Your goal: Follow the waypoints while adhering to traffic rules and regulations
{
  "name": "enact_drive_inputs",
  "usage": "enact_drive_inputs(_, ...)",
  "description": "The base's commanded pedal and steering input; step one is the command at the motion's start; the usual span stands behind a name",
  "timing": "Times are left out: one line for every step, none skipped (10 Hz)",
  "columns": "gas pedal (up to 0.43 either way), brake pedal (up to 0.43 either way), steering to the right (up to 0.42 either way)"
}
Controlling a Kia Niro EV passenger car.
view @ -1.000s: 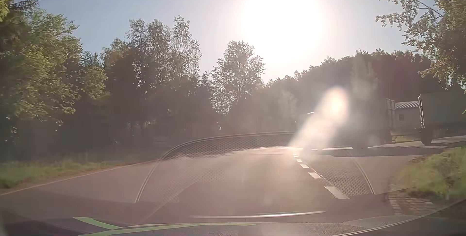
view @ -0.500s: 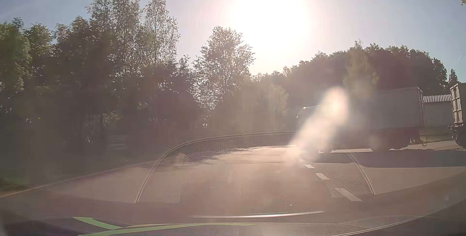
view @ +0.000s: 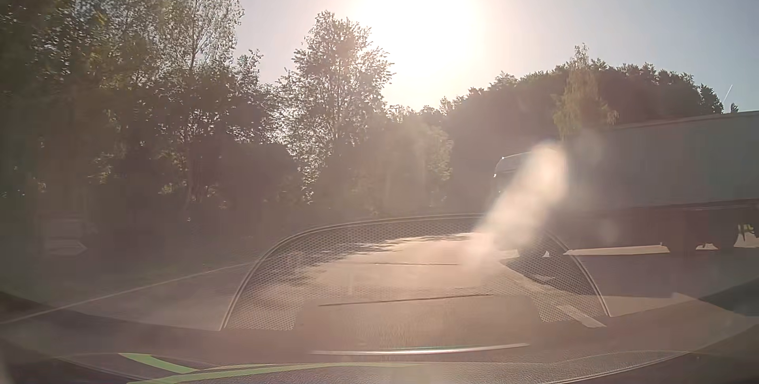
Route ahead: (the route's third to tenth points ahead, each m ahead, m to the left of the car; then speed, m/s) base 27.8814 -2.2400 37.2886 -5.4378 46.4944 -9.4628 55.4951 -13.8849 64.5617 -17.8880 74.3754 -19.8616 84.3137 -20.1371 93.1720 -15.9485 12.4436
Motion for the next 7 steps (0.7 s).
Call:
enact_drive_inputs(0.098, 0.0, 0.04)
enact_drive_inputs(0.098, 0.0, 0.041)
enact_drive_inputs(0.098, 0.0, 0.043)
enact_drive_inputs(0.098, 0.0, 0.046)
enact_drive_inputs(0.098, 0.0, 0.051)
enact_drive_inputs(0.098, 0.0, 0.055)
enact_drive_inputs(0.098, 0.0, 0.055)
